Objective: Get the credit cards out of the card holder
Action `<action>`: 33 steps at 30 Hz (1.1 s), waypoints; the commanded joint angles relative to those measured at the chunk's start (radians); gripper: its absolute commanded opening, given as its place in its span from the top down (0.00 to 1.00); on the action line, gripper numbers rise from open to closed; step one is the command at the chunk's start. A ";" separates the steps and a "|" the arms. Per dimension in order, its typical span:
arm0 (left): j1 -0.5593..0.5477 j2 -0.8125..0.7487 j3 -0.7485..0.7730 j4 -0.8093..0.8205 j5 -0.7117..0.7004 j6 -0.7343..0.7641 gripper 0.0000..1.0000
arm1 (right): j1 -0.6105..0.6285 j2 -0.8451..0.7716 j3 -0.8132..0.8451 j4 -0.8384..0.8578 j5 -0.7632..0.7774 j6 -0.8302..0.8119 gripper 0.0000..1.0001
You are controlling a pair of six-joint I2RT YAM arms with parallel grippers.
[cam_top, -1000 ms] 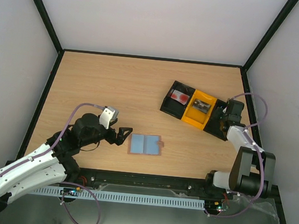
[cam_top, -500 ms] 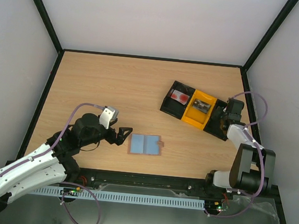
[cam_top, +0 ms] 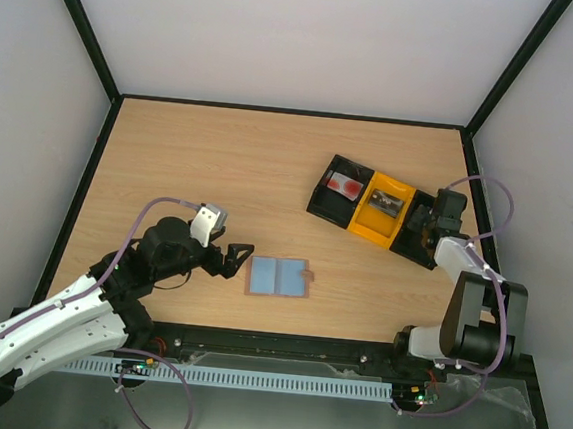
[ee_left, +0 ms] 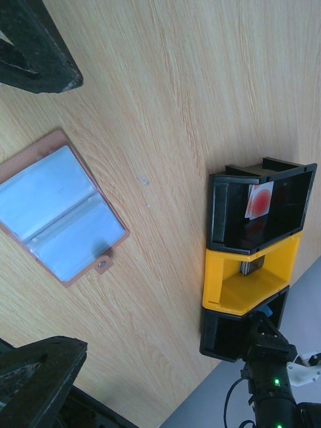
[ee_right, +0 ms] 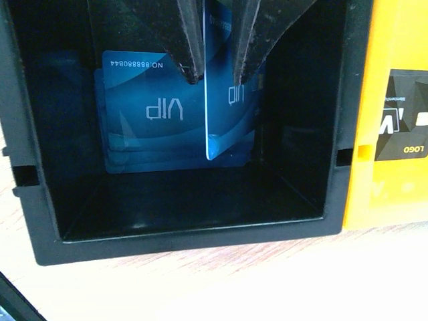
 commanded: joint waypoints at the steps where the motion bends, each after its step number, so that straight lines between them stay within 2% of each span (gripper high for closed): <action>1: 0.005 -0.001 0.005 0.005 -0.005 -0.004 0.00 | -0.003 0.027 0.030 0.026 0.035 -0.010 0.89; 11: 0.005 -0.004 0.006 0.003 0.003 -0.003 0.00 | -0.003 0.060 0.013 0.062 0.088 0.005 0.88; 22: 0.005 -0.005 0.006 0.003 0.003 -0.002 0.00 | -0.004 0.062 0.057 0.005 0.185 0.102 0.73; 33: 0.003 -0.003 0.003 0.003 -0.007 -0.004 0.00 | -0.003 0.057 0.139 -0.124 0.165 0.196 0.64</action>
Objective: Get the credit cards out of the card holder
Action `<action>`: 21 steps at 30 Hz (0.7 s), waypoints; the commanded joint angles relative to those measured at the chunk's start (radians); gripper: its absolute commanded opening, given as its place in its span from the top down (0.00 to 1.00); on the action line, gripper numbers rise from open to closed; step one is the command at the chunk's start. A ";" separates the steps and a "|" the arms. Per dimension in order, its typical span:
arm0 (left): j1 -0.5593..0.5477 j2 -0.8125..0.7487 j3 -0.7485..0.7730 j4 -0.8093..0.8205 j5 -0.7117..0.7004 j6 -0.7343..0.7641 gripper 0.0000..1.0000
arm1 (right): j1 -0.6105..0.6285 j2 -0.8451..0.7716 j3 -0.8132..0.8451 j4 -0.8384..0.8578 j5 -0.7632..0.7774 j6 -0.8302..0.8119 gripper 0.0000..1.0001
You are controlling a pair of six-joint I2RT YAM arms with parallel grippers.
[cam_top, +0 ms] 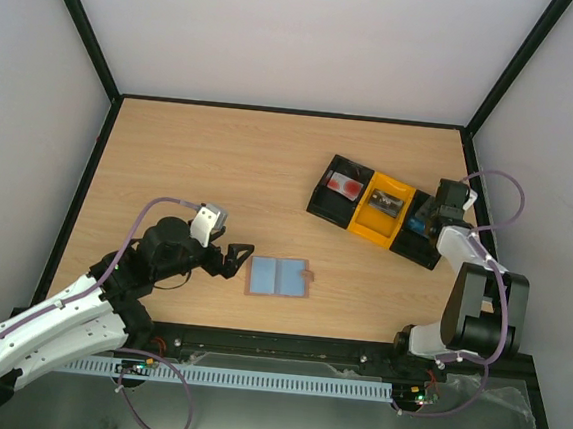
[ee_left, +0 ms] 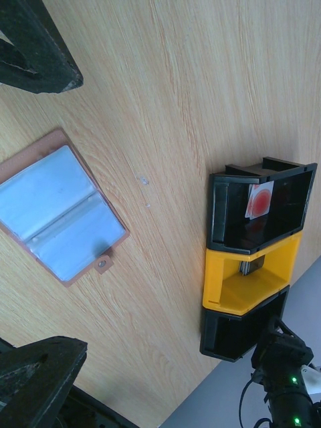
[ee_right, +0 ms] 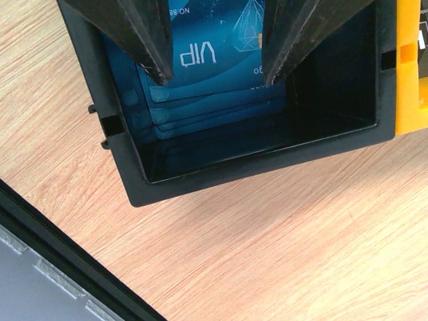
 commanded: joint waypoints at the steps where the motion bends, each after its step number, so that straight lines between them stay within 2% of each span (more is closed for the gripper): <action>1: 0.003 -0.003 0.003 0.004 -0.009 -0.004 0.00 | -0.004 -0.011 0.051 -0.094 0.000 0.062 0.62; 9: 0.002 -0.004 0.010 -0.011 -0.043 -0.030 0.00 | 0.011 -0.130 0.064 -0.206 -0.163 0.090 0.40; 14: 0.001 -0.003 0.018 -0.027 -0.124 -0.086 0.00 | 0.046 -0.271 0.030 -0.256 -0.229 0.082 0.15; 16: 0.003 -0.006 0.028 -0.041 -0.188 -0.127 0.00 | 0.074 -0.333 0.025 -0.281 -0.259 0.086 0.00; 21: 0.003 -0.023 0.052 -0.083 -0.349 -0.227 0.00 | 0.157 -0.455 0.010 -0.344 -0.325 0.117 0.02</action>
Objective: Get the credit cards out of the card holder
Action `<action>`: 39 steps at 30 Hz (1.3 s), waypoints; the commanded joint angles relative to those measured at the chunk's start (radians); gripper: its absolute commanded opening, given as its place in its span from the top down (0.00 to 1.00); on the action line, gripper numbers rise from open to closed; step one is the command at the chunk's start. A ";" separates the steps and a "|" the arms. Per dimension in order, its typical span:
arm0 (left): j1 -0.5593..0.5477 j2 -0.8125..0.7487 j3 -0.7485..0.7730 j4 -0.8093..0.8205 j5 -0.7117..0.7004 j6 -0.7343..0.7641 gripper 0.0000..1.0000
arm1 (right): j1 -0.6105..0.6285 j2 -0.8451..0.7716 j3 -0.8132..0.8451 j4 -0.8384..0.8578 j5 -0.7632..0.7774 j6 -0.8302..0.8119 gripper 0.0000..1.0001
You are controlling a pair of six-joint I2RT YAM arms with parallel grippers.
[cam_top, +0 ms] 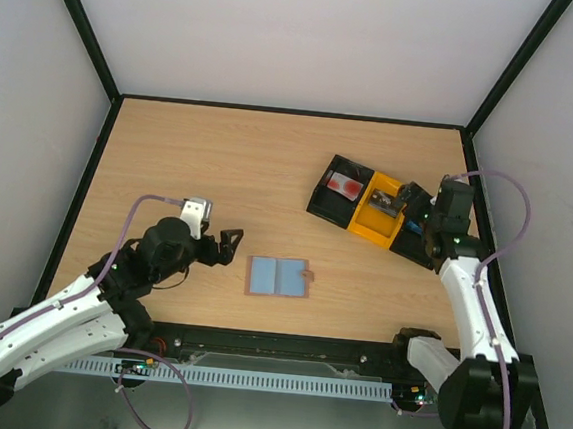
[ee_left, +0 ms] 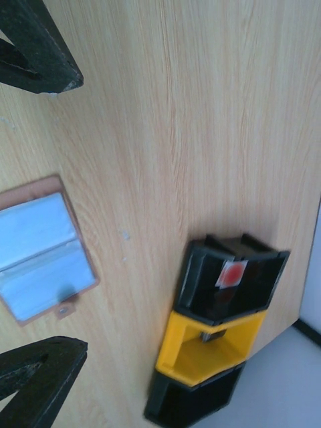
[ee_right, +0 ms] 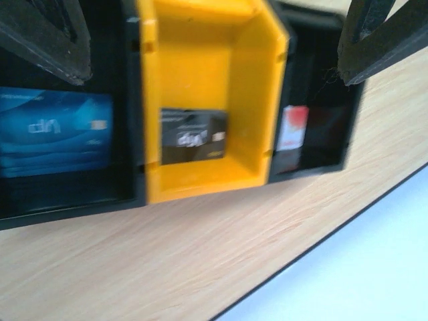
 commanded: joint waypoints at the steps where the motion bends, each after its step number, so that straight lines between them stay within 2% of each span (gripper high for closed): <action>1: 0.003 -0.028 0.051 -0.052 -0.179 -0.112 0.00 | 0.064 -0.102 -0.031 -0.100 -0.098 0.037 0.02; 10: 0.003 -0.120 0.077 -0.056 -0.137 -0.135 0.00 | 0.144 -0.293 -0.096 -0.198 -0.271 0.006 0.02; 19: 0.004 -0.220 0.071 0.051 0.016 -0.123 0.00 | 0.143 -0.444 -0.102 -0.243 -0.516 -0.021 0.02; 29: 0.004 -0.326 0.056 0.081 0.024 -0.096 0.00 | 0.143 -0.507 -0.111 -0.228 -0.550 -0.012 0.02; 39: 0.004 -0.324 0.049 0.036 -0.017 -0.090 0.00 | 0.144 -0.509 -0.108 -0.211 -0.553 0.007 0.02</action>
